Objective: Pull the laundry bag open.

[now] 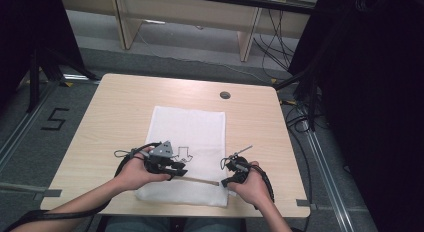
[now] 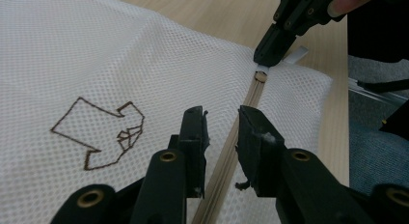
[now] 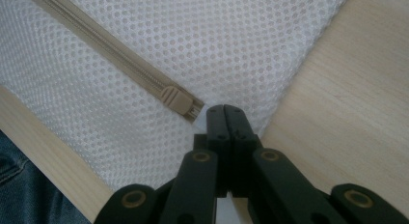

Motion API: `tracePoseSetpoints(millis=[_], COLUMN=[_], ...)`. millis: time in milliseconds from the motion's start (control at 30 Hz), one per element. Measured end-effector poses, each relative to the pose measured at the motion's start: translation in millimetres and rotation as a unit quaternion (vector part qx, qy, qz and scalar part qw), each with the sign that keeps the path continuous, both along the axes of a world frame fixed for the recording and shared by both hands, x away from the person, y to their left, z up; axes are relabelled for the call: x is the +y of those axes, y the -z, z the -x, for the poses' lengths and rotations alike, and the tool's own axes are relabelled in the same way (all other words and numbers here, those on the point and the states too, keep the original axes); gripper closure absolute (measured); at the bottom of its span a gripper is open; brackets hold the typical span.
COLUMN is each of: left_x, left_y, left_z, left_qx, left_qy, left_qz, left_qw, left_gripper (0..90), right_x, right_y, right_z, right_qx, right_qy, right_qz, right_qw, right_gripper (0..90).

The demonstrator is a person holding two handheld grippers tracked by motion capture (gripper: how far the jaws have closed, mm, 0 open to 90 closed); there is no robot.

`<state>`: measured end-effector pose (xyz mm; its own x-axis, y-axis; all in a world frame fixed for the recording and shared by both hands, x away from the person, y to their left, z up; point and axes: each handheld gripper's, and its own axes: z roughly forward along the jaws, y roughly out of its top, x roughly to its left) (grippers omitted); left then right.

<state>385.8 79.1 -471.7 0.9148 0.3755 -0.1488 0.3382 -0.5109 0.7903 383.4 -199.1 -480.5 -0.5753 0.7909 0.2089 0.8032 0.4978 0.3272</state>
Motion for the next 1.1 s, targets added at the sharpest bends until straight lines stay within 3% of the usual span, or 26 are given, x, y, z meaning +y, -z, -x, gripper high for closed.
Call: tracePoseSetpoints(millis=[300, 500, 533, 633, 833, 933, 1100], left_x=[-37.0, -44.8, -46.4, -51.0, -60.2, -65.1, -72.8], left_y=[0.9, 2.9, 3.7, 6.8, 10.5, 11.9, 14.7], left_z=[-1.5, -2.4, -1.6, -1.7, -3.1, -2.9, -2.0], left_qx=[-0.001, -0.010, -0.003, -0.002, -0.009, -0.005, -0.003], left_qy=[0.028, 0.041, 0.038, 0.042, 0.052, 0.054, 0.063], left_qz=[-0.012, -0.023, -0.024, -0.027, -0.034, -0.031, -0.043], left_qw=[0.9995, 0.9988, 0.9990, 0.9987, 0.9980, 0.9981, 0.9971], left_gripper=[70.1, 70.1, 70.1, 69.9, 68.6, 68.6, 67.4], right_x=[2.1, 2.9, 2.6, 3.4, 1.6, 1.5, 1.1], right_y=[-0.6, -0.2, 0.3, -0.4, 0.2, 0.2, 0.5], right_z=[2.5, 2.3, 1.8, 3.2, 1.9, 2.0, 1.5], right_qx=[-0.005, -0.013, -0.017, -0.008, -0.008, -0.009, -0.007], right_qy=[0.002, -0.012, -0.017, -0.002, -0.010, -0.010, -0.009], right_qz=[0.009, 0.014, 0.013, 0.012, 0.007, 0.007, 0.005], right_qw=[0.9999, 0.9997, 0.9996, 0.9999, 0.9999, 0.9999, 0.9999], right_gripper=[90.0, 90.0, 90.0, 90.0, 90.0, 90.0, 90.0])
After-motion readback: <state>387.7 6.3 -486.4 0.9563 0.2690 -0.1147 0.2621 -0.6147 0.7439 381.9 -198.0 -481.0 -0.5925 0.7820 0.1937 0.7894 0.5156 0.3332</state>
